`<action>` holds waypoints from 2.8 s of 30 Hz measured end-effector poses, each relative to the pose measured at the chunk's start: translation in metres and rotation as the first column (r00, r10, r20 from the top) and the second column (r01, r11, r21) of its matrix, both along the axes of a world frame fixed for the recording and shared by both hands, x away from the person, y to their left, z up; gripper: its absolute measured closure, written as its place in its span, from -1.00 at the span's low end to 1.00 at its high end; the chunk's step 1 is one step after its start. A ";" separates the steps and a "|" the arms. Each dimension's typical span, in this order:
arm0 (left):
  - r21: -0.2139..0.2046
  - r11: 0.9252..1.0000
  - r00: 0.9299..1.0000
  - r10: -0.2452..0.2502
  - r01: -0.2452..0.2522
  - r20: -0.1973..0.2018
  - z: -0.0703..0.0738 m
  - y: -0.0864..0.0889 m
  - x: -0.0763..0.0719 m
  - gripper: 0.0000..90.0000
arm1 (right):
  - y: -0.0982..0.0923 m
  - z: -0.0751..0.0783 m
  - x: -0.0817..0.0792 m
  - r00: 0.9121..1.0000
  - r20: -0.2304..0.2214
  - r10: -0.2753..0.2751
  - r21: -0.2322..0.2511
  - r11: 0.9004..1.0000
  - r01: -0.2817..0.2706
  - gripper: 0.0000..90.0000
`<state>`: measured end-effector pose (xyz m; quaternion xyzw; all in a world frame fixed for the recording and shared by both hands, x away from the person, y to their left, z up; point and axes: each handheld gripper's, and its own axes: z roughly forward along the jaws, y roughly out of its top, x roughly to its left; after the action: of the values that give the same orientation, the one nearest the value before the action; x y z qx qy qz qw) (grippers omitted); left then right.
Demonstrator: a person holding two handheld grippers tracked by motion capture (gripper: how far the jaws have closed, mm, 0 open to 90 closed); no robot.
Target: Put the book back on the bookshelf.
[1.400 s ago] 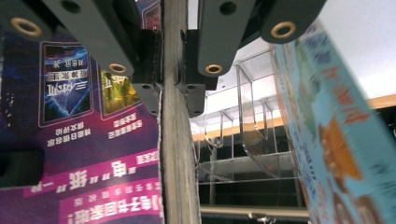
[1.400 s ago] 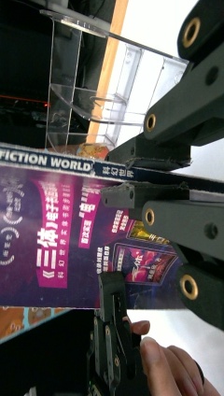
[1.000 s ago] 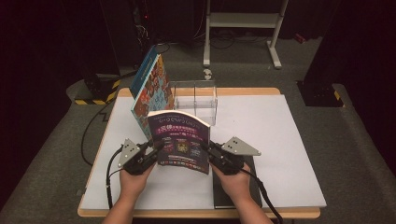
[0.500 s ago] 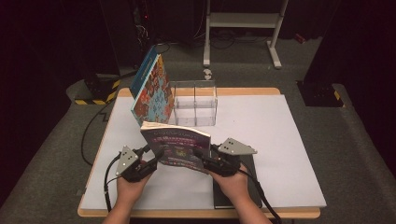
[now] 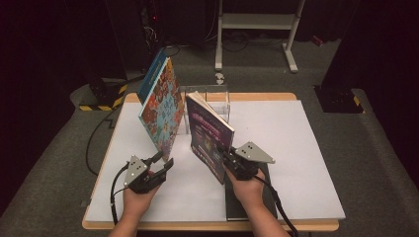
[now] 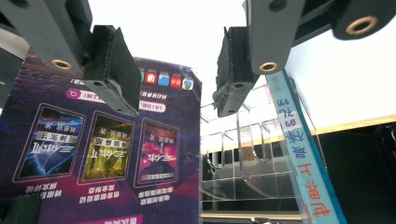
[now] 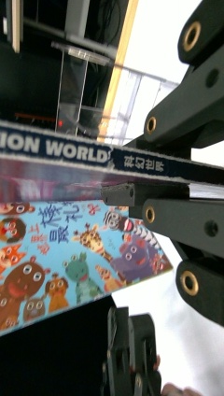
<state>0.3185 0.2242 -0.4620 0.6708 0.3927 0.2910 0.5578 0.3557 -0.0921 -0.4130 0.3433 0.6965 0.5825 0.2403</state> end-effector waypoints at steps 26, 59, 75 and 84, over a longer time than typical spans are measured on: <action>-0.093 0.969 0.973 -0.227 0.230 0.049 0.054 -0.073 -0.007 -0.30 | -0.021 -0.017 -0.027 0.994 -0.072 0.077 0.021 0.997 -0.075 0.62; 0.023 0.993 0.994 -0.113 0.113 -0.008 0.066 -0.108 -0.009 0.06 | -0.063 -0.036 -0.055 0.991 -0.086 0.103 -0.124 0.986 -0.113 0.17; 0.108 0.993 0.998 -0.041 0.036 0.043 0.066 -0.090 -0.023 0.73 | -0.121 -0.044 -0.047 0.992 -0.122 -0.013 -0.021 1.000 0.011 0.16; 0.138 0.990 0.996 -0.008 -0.005 0.093 0.072 -0.074 -0.023 0.85 | -0.124 -0.049 -0.043 0.988 -0.151 -0.023 -0.004 1.000 0.022 0.16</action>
<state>0.2954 0.1505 -0.3905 0.6940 0.3444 0.3479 0.5279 0.3124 -0.2162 -0.4617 0.3939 0.7095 0.5512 0.1941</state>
